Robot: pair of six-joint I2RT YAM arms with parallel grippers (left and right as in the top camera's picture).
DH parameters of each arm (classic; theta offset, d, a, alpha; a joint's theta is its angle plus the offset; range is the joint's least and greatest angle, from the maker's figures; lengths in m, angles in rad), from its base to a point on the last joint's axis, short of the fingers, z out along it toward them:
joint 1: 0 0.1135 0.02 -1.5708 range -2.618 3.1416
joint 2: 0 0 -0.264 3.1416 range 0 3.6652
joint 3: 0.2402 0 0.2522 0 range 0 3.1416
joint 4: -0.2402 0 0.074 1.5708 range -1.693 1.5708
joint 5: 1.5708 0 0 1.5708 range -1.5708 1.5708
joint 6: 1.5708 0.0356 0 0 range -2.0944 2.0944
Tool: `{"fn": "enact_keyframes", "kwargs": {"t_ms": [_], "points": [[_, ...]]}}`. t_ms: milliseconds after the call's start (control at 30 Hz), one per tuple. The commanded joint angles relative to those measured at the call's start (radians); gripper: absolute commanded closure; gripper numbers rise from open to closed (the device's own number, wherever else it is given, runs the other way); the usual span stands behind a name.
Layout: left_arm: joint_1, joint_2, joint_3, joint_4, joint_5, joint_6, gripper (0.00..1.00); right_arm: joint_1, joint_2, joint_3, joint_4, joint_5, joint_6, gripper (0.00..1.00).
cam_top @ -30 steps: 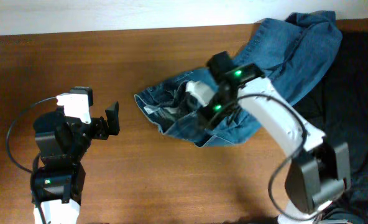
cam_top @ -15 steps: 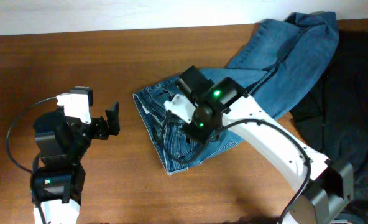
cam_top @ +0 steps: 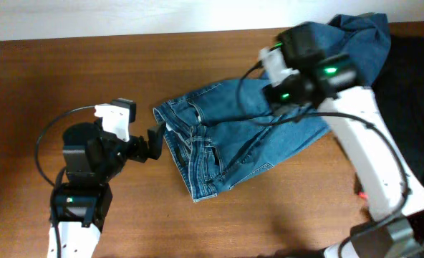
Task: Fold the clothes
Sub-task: 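Reach the left gripper to the jeans waistband and grasp it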
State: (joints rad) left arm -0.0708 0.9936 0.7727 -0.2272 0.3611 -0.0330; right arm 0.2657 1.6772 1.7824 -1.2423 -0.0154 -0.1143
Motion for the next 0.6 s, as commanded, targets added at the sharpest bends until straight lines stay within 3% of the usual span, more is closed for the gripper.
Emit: {"fn": "enact_keyframes", "kwargs": {"t_ms": [0, 233, 367, 567], "points": [[-0.005, 0.051, 0.019, 0.083, 0.028, -0.069, 0.01, -0.082, -0.031, 0.02, -0.025, -0.036, 0.053, 0.56], [0.014, 0.396, 0.062, 0.234, 0.0, -0.213, 0.01, -0.178, -0.031, 0.02, -0.112, -0.082, 0.053, 0.56], [0.035, 0.629, 0.195, 0.203, 0.087, -0.225, 0.01, -0.201, -0.031, 0.02, -0.153, -0.082, 0.052, 0.56], [0.052, 0.892, 0.456, 0.048, 0.089, -0.216, 0.01, -0.222, -0.031, 0.02, -0.168, -0.082, 0.052, 0.56]]}}
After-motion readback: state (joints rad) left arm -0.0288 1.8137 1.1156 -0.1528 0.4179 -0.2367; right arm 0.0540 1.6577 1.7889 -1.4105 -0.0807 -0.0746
